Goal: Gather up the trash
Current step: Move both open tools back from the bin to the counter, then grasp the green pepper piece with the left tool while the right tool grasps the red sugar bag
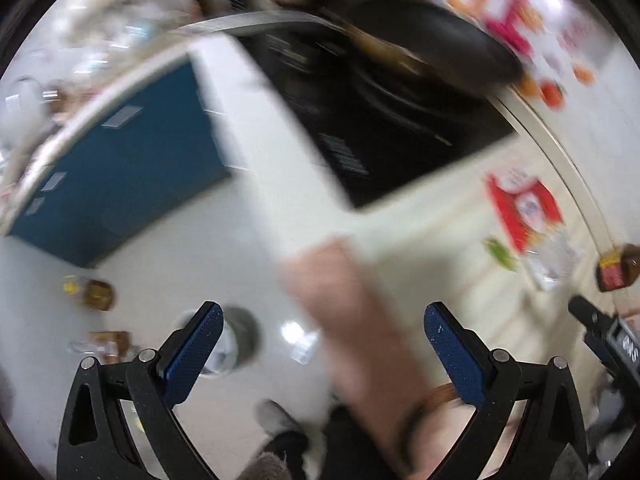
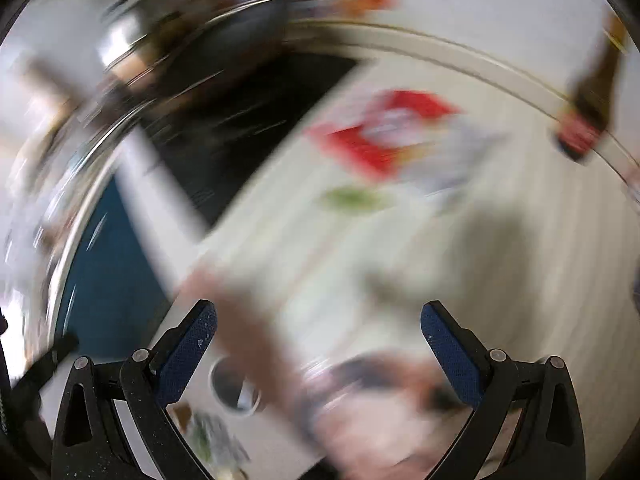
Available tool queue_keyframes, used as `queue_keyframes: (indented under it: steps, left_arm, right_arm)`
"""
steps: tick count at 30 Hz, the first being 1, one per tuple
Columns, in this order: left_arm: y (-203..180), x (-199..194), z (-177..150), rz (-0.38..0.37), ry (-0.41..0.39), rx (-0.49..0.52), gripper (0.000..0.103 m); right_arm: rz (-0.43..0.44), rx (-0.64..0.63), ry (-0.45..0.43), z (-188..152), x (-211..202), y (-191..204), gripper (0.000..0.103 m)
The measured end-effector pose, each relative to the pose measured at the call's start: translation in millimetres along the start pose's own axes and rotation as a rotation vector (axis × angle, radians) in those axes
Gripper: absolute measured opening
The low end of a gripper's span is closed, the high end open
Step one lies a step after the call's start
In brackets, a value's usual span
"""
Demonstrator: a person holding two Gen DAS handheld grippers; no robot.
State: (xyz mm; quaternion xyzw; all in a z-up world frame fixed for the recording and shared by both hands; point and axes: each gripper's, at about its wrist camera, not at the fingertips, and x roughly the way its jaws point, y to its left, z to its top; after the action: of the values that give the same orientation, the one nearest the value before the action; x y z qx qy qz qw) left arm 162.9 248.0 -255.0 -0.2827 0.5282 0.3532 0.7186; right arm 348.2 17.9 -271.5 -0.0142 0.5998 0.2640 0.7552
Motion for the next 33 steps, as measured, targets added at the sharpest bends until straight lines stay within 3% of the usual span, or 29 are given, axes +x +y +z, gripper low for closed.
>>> queue_keyframes:
  steps: [5, 8, 11, 12, 13, 15, 20, 22, 26, 27, 28, 29, 31, 33]
  left_arm:
    - [-93, 75, 33, -0.01, 0.141, 0.063, 0.103]
    - [-114, 99, 39, -0.03, 0.219, 0.033, 0.103]
    - [-118, 113, 42, -0.087, 0.287, -0.075, 0.102]
    - [-119, 116, 43, -0.111, 0.302, -0.121, 0.102]
    - [-119, 118, 43, -0.125, 0.314, -0.148, 0.102]
    - [-122, 123, 44, -0.153, 0.338, -0.196, 0.102]
    - [-136, 136, 46, -0.21, 0.379, -0.263, 0.099]
    - [-146, 141, 47, -0.22, 0.391, -0.271, 0.079]
    - [-169, 143, 51, -0.161, 0.384, -0.213, 0.063]
    - [-177, 143, 52, -0.125, 0.375, -0.18, 0.052]
    - [-184, 141, 52, -0.089, 0.355, -0.141, 0.031]
    - [-191, 140, 52, -0.069, 0.337, -0.091, 0.02]
    - [-202, 139, 52, -0.044, 0.317, -0.003, 0.009]
    - [-208, 134, 46, -0.048, 0.29, 0.076, 0.005]
  right_arm:
    - [-0.032, 0.153, 0.038, 82, 55, -86, 0.102]
    - [-0.003, 0.228, 0.066, 109, 85, -116, 0.093]
    - [0.049, 0.267, 0.082, 121, 107, -124, 0.083]
    - [0.042, 0.25, 0.058, 124, 106, -120, 0.074]
    - [0.056, 0.212, 0.049, 128, 107, -112, 0.051]
    - [0.032, 0.164, 0.078, 135, 118, -99, 0.02]
    - [0.005, 0.181, -0.04, 142, 109, -95, 0.015]
    - [-0.008, 0.217, -0.092, 144, 96, -104, 0.014]
    - [-0.031, 0.233, -0.127, 147, 86, -115, 0.013]
    - [-0.034, 0.239, -0.129, 147, 84, -117, 0.013]
    - [-0.039, 0.244, -0.132, 146, 82, -121, 0.013]
    - [-0.043, 0.248, -0.134, 145, 80, -125, 0.013]
    - [-0.048, 0.257, -0.131, 142, 79, -134, 0.013]
    - [-0.051, 0.259, -0.129, 142, 81, -136, 0.012]
